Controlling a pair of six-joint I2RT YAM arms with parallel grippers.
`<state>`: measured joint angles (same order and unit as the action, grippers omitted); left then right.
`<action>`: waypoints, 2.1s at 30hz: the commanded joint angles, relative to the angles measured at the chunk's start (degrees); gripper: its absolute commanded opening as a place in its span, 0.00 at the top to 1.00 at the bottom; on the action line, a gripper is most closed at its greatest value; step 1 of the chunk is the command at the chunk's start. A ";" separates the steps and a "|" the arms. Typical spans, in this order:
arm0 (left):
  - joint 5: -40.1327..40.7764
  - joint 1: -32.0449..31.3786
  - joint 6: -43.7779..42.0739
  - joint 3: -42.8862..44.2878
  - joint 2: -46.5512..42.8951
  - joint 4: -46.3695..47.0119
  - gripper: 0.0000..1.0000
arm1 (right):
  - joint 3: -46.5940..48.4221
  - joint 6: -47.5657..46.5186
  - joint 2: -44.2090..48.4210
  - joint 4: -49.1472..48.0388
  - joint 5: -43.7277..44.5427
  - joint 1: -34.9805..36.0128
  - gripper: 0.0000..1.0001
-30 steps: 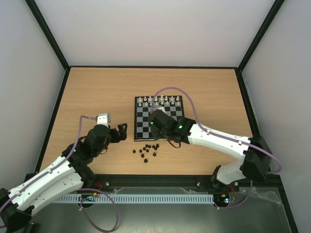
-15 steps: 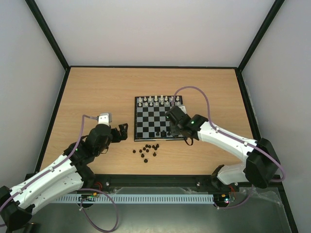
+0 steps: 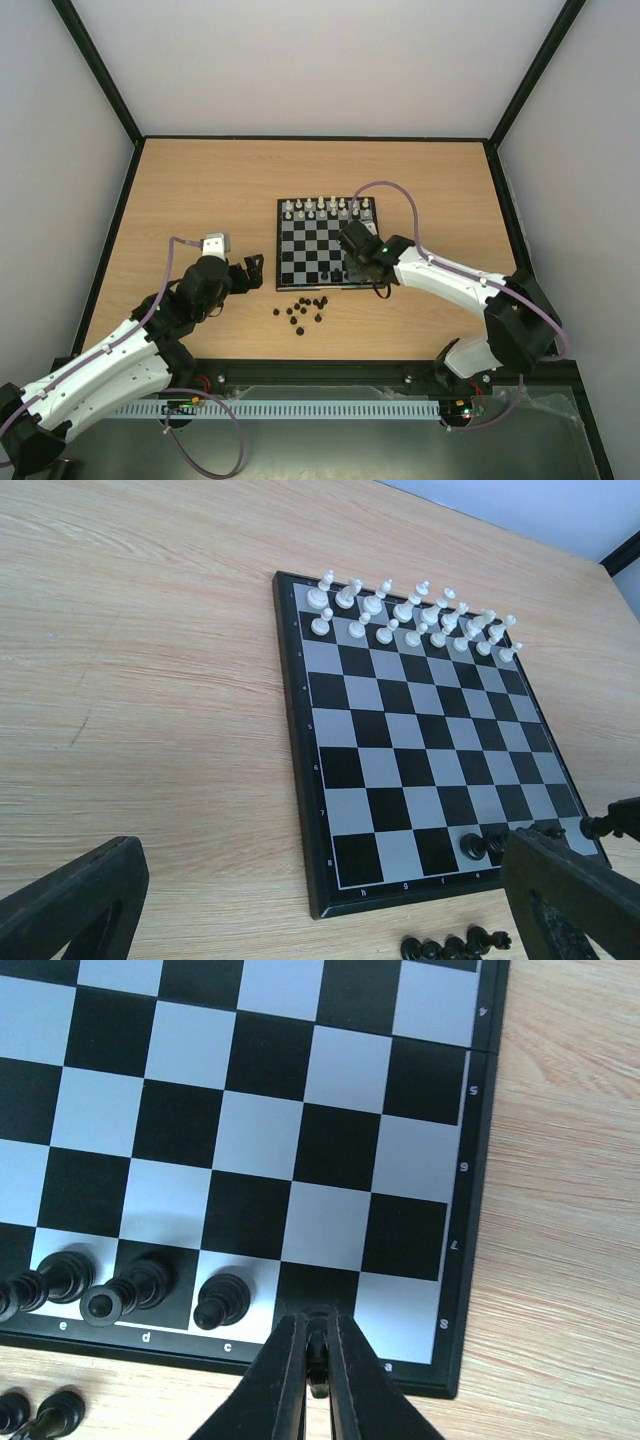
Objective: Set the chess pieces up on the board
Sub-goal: Place the chess piece on the chessboard, then pick up the chess piece at the center of the board.
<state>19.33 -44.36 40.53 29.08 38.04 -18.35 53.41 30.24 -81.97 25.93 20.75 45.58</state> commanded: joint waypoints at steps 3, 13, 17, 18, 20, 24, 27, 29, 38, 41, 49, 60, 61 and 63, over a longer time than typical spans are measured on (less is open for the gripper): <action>0.53 -0.11 0.11 -0.71 -0.52 0.25 0.00 | -1.46 0.17 -3.13 -2.08 -1.65 -0.42 0.93; 0.61 -0.11 0.09 -0.92 -0.52 0.50 0.01 | -2.37 -0.16 -4.48 -3.51 -2.73 -1.44 0.93; 0.62 -0.11 0.14 -0.97 -0.44 0.51 0.00 | -2.69 -0.35 -4.83 -4.01 -3.13 -1.87 0.93; 0.59 -0.11 0.09 -0.97 -0.50 0.51 0.01 | -2.77 -0.42 -4.92 -4.15 -3.33 -1.90 0.93; 0.62 -0.11 0.13 -1.03 -0.59 0.51 0.01 | -2.86 -0.54 -5.20 -4.42 -3.72 -2.03 0.93; 0.62 -0.11 0.18 -1.03 -0.44 0.59 0.01 | -2.86 -0.53 -5.63 -4.43 -4.05 -2.08 0.92; 0.50 -0.11 0.18 -0.99 -0.32 0.75 0.00 | -2.88 -0.53 -5.53 -4.34 -4.23 -2.09 0.89; 0.53 -0.11 0.16 -1.03 -0.17 0.77 0.00 | -3.03 -0.45 -5.31 -4.36 -4.11 -2.08 0.86; 0.65 -0.11 0.39 -1.08 -0.23 0.77 0.01 | -1.77 -0.18 -1.21 -2.47 -3.11 -2.08 0.55; 0.81 -0.10 0.56 -0.97 -0.17 0.48 0.01 | -1.51 -0.07 2.35 -1.76 -3.57 -2.10 0.26; 0.19 -0.02 3.03 -0.34 -1.47 -1.45 0.01 | -5.71 0.06 12.66 -1.76 -12.59 -1.93 0.01; -1.37 0.06 6.96 -1.07 -5.20 -3.72 0.00 | -7.07 5.02 12.88 -1.12 -12.94 11.66 0.11; -1.83 0.06 7.07 -1.19 -5.26 -3.78 0.00 | -7.03 5.64 12.14 -1.00 -11.95 12.82 0.14; -2.69 0.07 7.33 -1.75 -5.72 -3.77 0.00 | -7.08 7.40 10.59 -0.89 -10.00 14.21 0.28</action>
<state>18.48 -44.34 46.48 28.80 33.15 -20.80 46.30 33.63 -68.62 22.20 7.40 56.88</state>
